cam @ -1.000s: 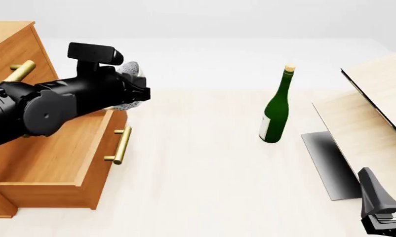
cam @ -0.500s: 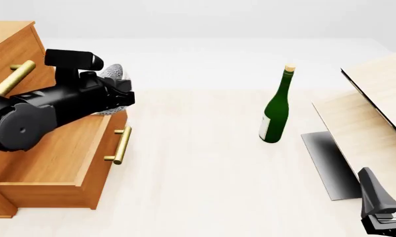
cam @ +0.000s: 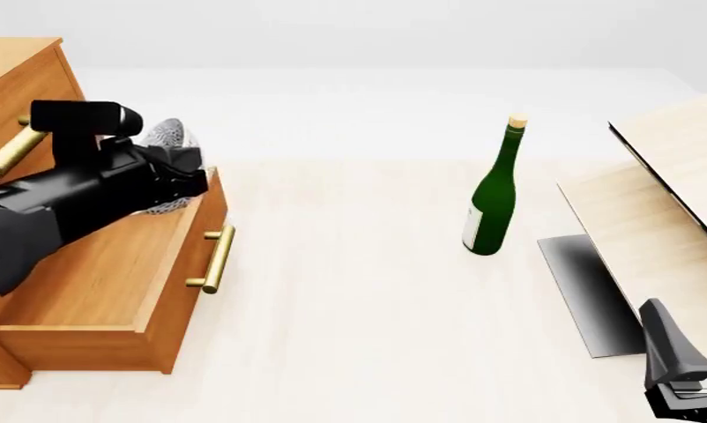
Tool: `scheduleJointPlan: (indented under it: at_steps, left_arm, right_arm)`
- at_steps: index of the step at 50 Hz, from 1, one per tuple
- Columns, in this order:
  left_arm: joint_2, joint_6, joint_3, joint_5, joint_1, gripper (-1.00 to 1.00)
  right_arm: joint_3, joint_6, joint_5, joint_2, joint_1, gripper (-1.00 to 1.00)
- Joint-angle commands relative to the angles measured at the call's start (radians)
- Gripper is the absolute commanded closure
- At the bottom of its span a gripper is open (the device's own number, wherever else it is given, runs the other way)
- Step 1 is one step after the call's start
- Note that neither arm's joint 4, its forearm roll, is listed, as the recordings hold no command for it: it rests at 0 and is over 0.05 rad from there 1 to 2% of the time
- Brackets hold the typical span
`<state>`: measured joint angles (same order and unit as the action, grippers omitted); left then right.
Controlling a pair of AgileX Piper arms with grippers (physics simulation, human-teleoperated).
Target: Put the bowl in the bottom drawer of the cabinet.
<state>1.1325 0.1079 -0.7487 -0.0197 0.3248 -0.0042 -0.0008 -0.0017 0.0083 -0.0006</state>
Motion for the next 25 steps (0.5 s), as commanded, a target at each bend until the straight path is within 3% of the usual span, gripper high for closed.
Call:
scheduleJointPlan:
  at_steps: [1,25]
  left_arm:
    - [-0.047,0.005,0.034,0.006,-0.033,1.00]
    - [-0.145,0.024,0.114,-0.024,-0.099,1.00]
  right_arm:
    - [0.000,0.000,0.000,0.000,0.000,-1.00]
    - [0.000,0.000,0.000,0.000,0.000,-1.00]
